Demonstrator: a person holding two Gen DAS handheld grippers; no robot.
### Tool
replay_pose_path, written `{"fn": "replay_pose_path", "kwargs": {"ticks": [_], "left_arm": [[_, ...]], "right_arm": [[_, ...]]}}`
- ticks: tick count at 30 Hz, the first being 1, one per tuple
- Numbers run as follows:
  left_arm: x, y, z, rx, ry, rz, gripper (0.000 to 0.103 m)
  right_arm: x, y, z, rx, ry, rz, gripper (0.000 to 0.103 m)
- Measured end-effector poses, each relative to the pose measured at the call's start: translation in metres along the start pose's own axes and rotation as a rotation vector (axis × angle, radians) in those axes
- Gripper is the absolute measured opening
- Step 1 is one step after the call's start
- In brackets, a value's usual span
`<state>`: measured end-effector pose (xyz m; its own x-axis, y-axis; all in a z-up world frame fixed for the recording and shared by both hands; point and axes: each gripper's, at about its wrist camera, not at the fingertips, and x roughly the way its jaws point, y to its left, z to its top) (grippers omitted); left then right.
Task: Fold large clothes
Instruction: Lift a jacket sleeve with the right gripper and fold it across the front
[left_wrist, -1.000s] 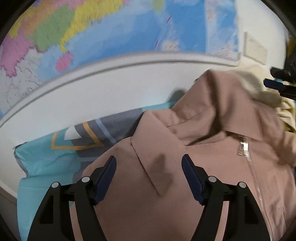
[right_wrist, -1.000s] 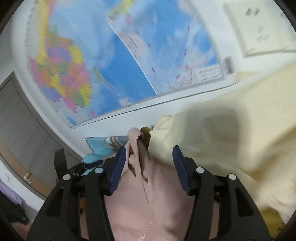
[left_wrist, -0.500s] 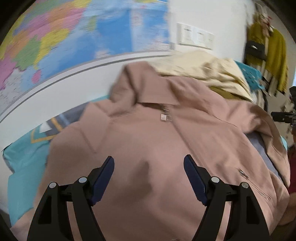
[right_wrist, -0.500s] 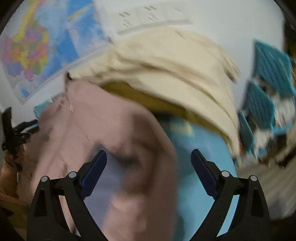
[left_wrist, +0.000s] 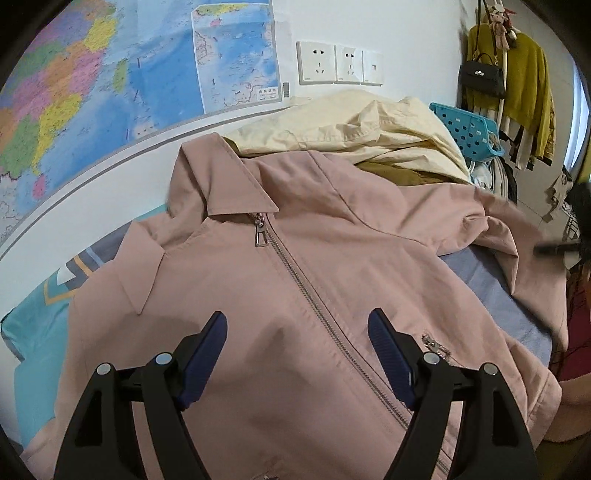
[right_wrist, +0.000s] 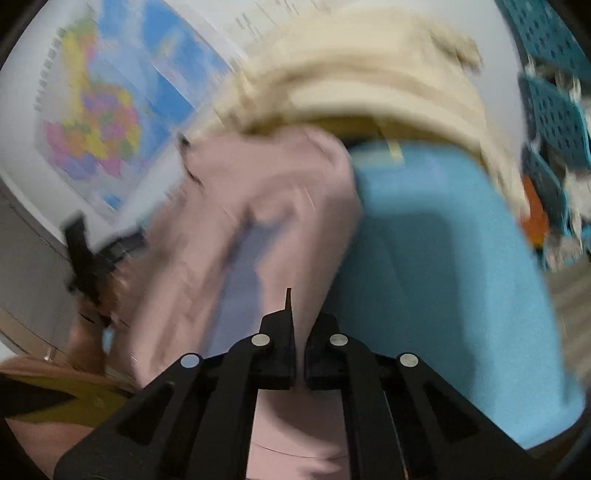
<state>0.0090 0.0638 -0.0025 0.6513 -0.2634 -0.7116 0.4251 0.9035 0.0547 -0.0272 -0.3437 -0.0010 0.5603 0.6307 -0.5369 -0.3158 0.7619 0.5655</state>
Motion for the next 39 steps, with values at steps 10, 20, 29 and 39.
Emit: {"fn": "replay_pose_path", "kwargs": {"ticks": [10,20,29,39], "left_arm": [[-0.034,0.025,-0.003,-0.076,-0.083,-0.075,0.076],[-0.089,0.064,-0.031,-0.150,-0.209,-0.133,0.077],[-0.082,0.061,-0.057,-0.097,-0.138,-0.143,0.086],[-0.005,0.013,-0.032,0.018,0.018,-0.169,0.095]], "right_arm": [[-0.023,0.163,0.097,-0.411,-0.053,0.165,0.003],[0.167,0.272,0.107,-0.535,0.268,0.311,0.004],[0.295,0.278,0.068,-0.463,0.504,0.212,0.053],[0.174,0.204,0.093,-0.371,0.178,0.129,0.074]]}}
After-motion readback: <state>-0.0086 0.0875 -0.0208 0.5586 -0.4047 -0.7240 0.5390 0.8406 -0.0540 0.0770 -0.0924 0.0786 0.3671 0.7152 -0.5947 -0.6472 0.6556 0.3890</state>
